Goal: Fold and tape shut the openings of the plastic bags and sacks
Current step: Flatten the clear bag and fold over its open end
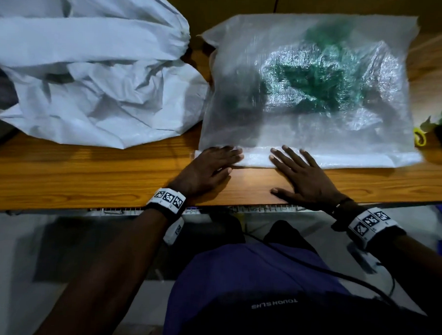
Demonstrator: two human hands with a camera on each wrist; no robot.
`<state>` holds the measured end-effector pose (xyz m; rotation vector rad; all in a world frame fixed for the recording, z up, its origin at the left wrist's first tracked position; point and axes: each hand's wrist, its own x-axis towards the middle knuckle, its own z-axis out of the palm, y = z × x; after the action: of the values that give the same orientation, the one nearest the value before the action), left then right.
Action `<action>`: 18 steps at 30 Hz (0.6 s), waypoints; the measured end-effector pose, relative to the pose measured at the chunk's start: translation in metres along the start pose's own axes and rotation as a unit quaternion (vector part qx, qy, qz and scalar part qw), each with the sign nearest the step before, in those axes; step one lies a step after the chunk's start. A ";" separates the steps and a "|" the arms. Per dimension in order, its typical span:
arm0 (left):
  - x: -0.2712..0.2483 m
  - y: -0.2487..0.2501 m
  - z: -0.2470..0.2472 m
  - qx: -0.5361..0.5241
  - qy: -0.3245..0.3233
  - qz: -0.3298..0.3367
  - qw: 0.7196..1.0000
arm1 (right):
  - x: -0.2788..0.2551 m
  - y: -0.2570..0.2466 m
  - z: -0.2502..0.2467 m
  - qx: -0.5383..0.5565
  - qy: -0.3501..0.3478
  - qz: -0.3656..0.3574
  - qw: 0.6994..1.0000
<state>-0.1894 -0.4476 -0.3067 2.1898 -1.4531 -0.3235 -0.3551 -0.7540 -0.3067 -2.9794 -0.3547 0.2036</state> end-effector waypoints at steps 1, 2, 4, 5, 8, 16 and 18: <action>0.002 0.003 0.004 0.029 0.005 0.005 1.000 | 0.000 -0.002 0.000 0.002 0.002 0.004 1.000; 0.004 0.008 0.010 0.055 0.005 0.014 0.998 | -0.001 -0.003 0.001 0.003 0.003 0.005 1.000; 0.008 0.024 0.022 0.083 -0.010 0.035 0.996 | 0.000 -0.006 0.002 0.003 0.004 0.002 1.000; 0.010 0.032 0.028 0.082 -0.014 0.034 0.996 | 0.002 -0.008 0.002 0.002 0.005 0.004 1.000; 0.014 0.038 0.031 0.030 0.004 -0.011 0.999 | 0.007 -0.005 0.002 -0.003 -0.001 -0.010 1.000; 0.019 0.036 0.040 -0.048 0.082 -0.064 0.993 | -0.078 0.078 -0.015 -0.016 -0.005 0.046 0.999; 0.022 0.043 0.043 -0.031 0.117 -0.078 0.990 | -0.079 0.077 -0.013 -0.021 -0.007 0.055 0.998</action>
<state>-0.2337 -0.4925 -0.3198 2.2117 -1.1354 -0.1539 -0.4116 -0.8488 -0.2961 -3.0440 -0.1977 0.2309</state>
